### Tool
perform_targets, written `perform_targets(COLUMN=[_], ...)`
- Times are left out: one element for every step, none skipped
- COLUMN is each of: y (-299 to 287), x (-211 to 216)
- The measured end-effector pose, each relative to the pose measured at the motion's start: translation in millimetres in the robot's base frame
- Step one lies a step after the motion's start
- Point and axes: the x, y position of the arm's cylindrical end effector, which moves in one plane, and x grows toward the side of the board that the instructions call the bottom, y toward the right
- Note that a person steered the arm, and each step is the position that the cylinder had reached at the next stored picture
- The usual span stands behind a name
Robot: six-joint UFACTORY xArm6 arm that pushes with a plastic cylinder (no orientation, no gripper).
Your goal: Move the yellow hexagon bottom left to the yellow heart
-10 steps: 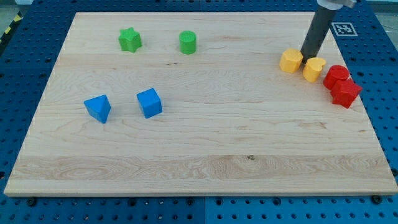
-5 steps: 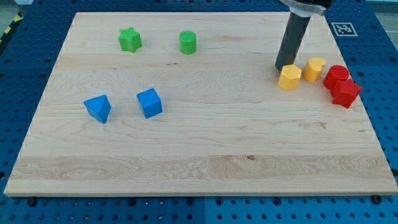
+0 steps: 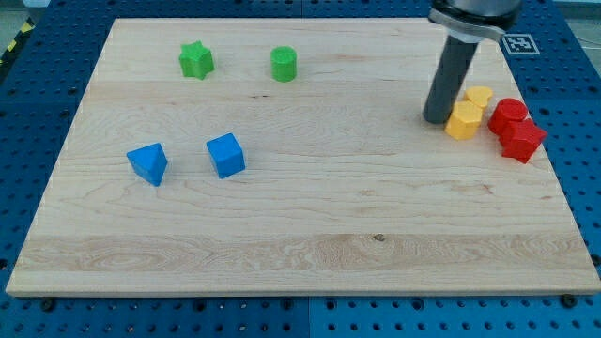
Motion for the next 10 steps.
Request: perform_targets(y=[-15.3,-24.7,-16.8,-11.6,-11.6,-11.6,-11.2,13.6,28.0,28.4], x=[8.3,29.7,32.7,28.8,20.0,19.0,57.0,69.2,63.1,46.9])
